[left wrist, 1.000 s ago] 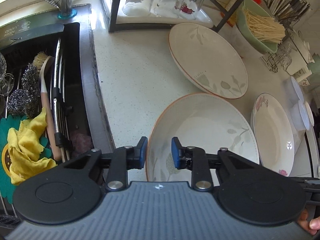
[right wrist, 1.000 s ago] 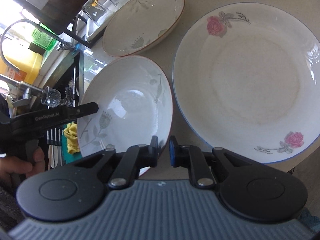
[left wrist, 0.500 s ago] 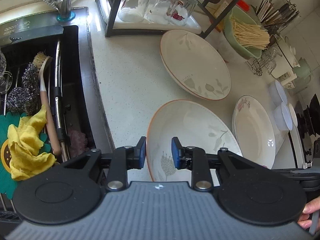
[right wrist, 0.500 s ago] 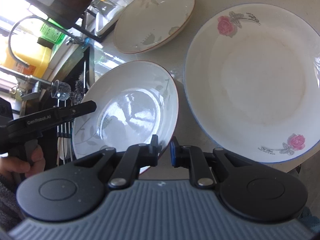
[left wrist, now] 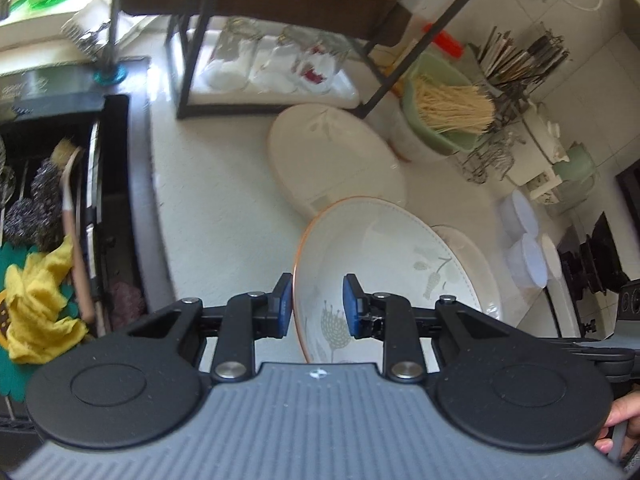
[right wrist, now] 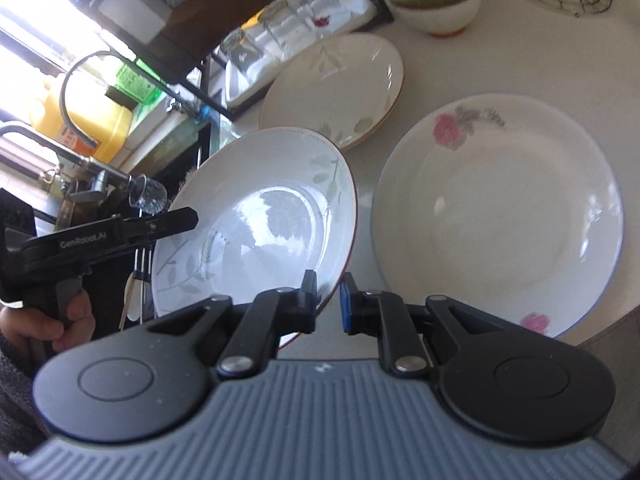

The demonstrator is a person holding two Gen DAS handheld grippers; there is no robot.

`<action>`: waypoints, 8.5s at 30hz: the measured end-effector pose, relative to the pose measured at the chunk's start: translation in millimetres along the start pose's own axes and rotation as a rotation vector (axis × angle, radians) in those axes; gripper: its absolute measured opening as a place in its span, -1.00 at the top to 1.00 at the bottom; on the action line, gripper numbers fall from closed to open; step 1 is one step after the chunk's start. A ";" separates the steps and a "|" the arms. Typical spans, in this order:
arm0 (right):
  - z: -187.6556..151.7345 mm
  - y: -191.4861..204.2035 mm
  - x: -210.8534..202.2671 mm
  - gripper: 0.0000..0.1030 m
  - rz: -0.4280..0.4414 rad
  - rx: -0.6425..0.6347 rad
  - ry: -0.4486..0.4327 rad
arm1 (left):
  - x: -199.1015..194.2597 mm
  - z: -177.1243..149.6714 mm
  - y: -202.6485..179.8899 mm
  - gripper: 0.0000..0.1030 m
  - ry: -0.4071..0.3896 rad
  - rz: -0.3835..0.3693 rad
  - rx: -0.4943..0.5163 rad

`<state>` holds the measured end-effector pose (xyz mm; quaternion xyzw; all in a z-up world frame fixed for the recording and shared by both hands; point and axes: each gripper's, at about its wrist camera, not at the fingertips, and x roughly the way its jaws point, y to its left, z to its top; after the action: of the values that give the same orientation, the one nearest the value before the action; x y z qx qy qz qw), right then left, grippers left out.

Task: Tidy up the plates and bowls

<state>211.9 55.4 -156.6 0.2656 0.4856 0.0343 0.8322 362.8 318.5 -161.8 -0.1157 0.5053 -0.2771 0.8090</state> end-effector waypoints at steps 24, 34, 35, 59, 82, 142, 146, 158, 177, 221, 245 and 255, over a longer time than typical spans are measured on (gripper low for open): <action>19.8 -103.6 -16.8 0.69 -0.043 0.052 0.030 | 94.6 -11.7 -77.4 0.42 0.058 0.025 -0.049; 27.5 -133.5 -7.1 0.68 -0.008 0.062 0.043 | 108.3 -12.0 -104.4 0.42 0.064 0.122 -0.034; 28.2 -135.0 -6.5 0.68 -0.008 0.056 0.041 | 110.3 -12.0 -107.6 0.42 0.066 0.135 -0.030; 42.6 -155.8 -14.8 0.65 -0.067 -0.045 0.014 | 127.8 -18.2 -143.8 0.32 0.080 0.266 -0.071; 53.6 -111.1 -94.9 0.66 -0.128 -0.114 -0.333 | 43.6 -3.4 -180.8 0.32 -0.084 0.179 -0.027; -9.7 -162.7 -242.9 0.66 -0.004 -0.411 -0.388 | -27.3 -129.4 -336.5 -0.03 -0.275 0.398 -0.078; -12.2 -171.1 -245.9 0.66 -0.012 -0.418 -0.386 | -23.8 -134.0 -332.6 -0.03 -0.278 0.395 -0.109; -7.4 -176.2 -234.5 -0.66 -0.052 -0.377 -0.387 | -7.7 -124.6 -312.7 -0.44 -0.236 0.416 -0.141; 50.0 -116.4 -157.8 -0.66 -0.020 -0.316 -0.327 | -6.2 -40.0 -208.5 -0.65 -0.247 0.421 -0.163; 155.0 -44.1 71.0 0.01 -0.163 -0.138 -0.115 | 127.3 106.6 23.4 -0.57 -0.029 0.270 -0.143; 161.7 -35.8 110.7 0.66 -0.137 -0.149 -0.016 | 149.1 125.5 41.7 0.19 0.053 0.130 -0.155; 149.5 -40.4 65.2 0.66 -0.109 -0.116 -0.090 | 124.3 121.7 8.2 0.19 0.046 0.085 -0.125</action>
<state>361.6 -19.7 -169.4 0.1914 0.4587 0.0049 0.8677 514.6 243.6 -203.0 -0.1382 0.5446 -0.2131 0.7993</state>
